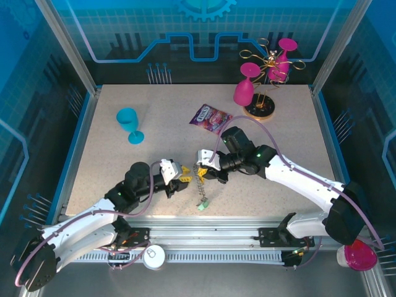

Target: Put the keys on the keyring

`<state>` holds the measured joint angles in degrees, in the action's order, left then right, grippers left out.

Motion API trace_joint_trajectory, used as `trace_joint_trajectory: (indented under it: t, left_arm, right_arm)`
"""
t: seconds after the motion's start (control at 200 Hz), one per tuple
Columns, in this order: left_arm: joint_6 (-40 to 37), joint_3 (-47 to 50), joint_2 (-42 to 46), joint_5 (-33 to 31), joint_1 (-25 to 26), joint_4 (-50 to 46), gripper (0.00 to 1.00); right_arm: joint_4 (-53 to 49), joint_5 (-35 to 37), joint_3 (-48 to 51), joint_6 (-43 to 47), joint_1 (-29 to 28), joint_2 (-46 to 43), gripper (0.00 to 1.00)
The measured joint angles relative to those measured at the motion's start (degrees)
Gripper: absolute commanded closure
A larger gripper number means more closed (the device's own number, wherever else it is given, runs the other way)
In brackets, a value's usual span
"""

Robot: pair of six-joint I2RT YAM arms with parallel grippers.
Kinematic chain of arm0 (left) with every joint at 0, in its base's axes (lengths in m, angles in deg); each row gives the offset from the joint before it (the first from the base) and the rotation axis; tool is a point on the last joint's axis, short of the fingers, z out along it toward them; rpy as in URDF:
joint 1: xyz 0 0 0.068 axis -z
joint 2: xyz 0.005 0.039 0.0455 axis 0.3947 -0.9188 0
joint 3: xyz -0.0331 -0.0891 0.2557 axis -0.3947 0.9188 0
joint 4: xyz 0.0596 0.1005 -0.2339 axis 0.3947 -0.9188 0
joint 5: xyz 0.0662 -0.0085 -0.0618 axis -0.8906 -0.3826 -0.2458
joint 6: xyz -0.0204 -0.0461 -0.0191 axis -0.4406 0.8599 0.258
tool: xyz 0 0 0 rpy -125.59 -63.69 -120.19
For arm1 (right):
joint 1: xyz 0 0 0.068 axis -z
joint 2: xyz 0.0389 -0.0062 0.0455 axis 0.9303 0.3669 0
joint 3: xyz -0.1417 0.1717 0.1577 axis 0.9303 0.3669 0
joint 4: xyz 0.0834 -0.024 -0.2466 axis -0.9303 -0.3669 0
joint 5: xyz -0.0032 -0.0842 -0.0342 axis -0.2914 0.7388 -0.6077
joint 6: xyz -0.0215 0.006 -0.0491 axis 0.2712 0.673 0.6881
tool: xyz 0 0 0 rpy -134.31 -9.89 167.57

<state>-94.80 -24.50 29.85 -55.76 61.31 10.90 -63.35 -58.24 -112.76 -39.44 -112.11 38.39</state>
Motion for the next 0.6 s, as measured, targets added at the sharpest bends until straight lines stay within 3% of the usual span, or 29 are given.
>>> trace_joint_trajectory:
  t: [0.465,0.6]
  left_arm:
    - [-0.5,-1.7,-3.4,0.5,0.0,-1.4,0.69]
    - [-0.6,-1.8,-6.8,1.2,0.0,0.3,0.82]
  right_arm:
    - [-2.7,2.8,-3.3,1.3,-3.0,2.6,1.00]
    - [-2.2,2.8,-3.3,1.2,-3.2,2.9,1.00]
